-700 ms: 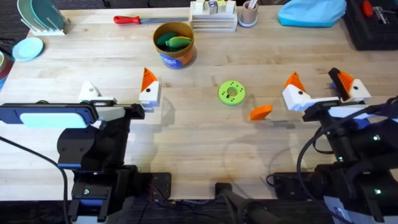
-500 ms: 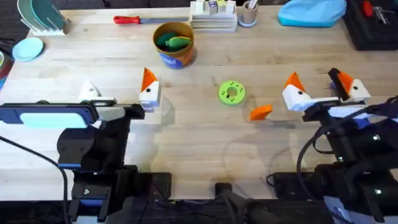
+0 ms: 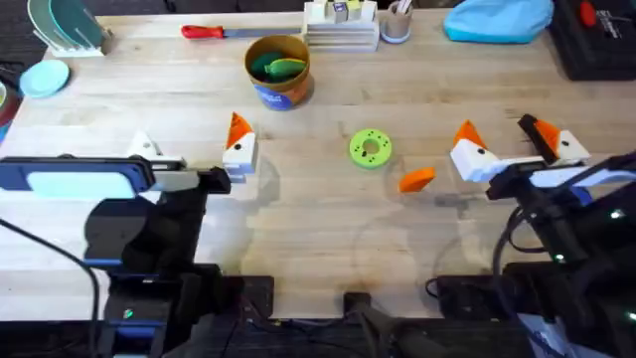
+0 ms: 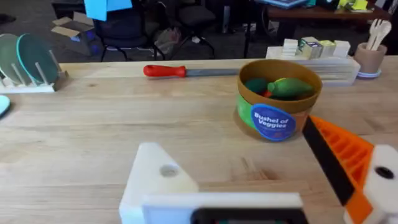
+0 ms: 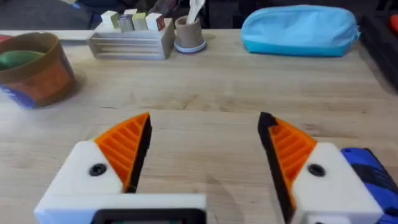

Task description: Pick up the gripper from the table and insert it into the empty holder that is missing its gripper. Then pick up a screw, insert it into the mounting hole, and use the screwdriver to tighten it. Finally, clean up the table by picking up the vegetable and placing it into the bucket.

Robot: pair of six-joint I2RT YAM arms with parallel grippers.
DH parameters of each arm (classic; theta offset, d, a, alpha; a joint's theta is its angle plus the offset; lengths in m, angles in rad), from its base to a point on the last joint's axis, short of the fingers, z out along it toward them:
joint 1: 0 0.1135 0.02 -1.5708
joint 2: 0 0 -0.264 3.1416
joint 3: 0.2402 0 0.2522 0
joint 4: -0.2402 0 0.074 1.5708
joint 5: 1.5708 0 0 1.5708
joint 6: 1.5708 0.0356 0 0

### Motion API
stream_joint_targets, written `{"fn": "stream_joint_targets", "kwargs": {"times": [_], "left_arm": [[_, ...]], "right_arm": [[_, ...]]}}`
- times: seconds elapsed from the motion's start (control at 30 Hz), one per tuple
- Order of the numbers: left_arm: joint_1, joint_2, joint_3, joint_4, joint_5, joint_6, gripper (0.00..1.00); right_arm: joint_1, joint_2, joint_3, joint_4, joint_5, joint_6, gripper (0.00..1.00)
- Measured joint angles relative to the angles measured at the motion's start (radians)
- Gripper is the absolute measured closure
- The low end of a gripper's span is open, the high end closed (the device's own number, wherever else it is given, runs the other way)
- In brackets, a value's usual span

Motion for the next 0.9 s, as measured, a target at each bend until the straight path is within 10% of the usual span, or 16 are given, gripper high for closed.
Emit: {"fn": "stream_joint_targets", "kwargs": {"times": [0.57,0.9], "left_arm": [[0.0,0.547,0.887,-0.857,-0.005,0.001,0.008],[0.0,0.828,1.021,-0.885,0.179,0.0,0.008]], "right_arm": [[0.0,0.595,0.789,-0.602,-0.022,-0.092,0.01],[0.0,0.76,0.825,-0.634,-0.022,-0.065,0.01]]}}
